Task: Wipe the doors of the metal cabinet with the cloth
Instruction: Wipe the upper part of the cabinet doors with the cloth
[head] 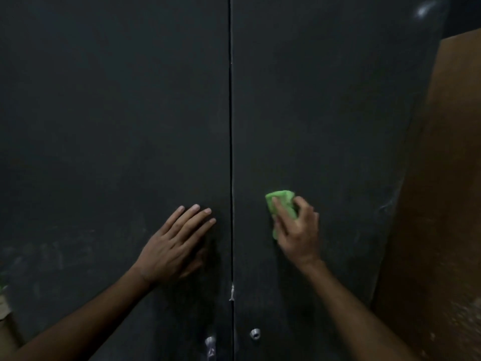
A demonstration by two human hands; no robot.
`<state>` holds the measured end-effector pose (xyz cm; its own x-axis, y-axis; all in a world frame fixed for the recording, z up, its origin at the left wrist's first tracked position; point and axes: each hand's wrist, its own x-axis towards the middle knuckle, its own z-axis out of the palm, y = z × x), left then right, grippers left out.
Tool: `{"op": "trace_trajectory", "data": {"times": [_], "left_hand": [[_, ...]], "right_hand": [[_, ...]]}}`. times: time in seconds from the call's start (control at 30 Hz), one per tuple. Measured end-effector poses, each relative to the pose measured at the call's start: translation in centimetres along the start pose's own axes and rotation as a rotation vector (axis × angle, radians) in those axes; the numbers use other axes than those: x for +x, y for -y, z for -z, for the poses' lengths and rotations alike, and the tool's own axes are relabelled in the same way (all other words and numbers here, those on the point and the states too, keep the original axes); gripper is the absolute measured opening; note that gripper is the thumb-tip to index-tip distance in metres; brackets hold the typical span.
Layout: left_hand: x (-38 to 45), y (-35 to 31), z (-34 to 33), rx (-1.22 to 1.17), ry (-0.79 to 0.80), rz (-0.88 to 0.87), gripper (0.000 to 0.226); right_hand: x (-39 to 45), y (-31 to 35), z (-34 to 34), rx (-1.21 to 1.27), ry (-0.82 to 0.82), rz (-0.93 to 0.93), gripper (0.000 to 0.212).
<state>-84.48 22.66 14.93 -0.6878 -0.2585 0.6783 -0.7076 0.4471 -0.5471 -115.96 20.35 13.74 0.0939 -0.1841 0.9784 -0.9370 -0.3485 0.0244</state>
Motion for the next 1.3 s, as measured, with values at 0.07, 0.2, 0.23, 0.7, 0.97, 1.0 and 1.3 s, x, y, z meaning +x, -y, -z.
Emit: {"op": "trace_trajectory", "data": {"times": [0.07,0.2,0.23,0.7,0.97,1.0,1.3], "left_hand": [[1.2,-0.7,0.3,-0.033,-0.002,-0.028,0.069],[5.4,-2.8,0.0,-0.033,0.032,-0.076,0.072],[6.6,-3.6,-0.3,-0.036,0.047,-0.092,0.072],[10.3,-5.2,-4.3,0.105,0.066,-0.103,0.077],[10.5,-5.1,-4.4,0.094,0.022,-0.118,0.076],[10.6,-5.2,-4.3,0.092,0.012,-0.115,0.076],[10.5,-5.2,-4.4,0.069,-0.012,-0.118,0.075]], "right_hand": [[0.9,-3.7,0.8,-0.015,-0.162,-0.298,0.037],[6.7,-4.5,0.4,0.296,-0.457,-0.916,0.042],[7.1,-3.2,0.0,0.292,-0.437,-0.837,0.043],[7.2,-15.2,3.0,0.212,-0.496,-1.07,0.044],[-4.4,-13.6,2.8,-0.009,-0.19,-0.981,0.046],[-3.3,-15.8,3.3,-0.004,-0.246,-1.142,0.046],[-2.6,-13.0,2.5,-0.02,-0.148,-0.851,0.049]]}}
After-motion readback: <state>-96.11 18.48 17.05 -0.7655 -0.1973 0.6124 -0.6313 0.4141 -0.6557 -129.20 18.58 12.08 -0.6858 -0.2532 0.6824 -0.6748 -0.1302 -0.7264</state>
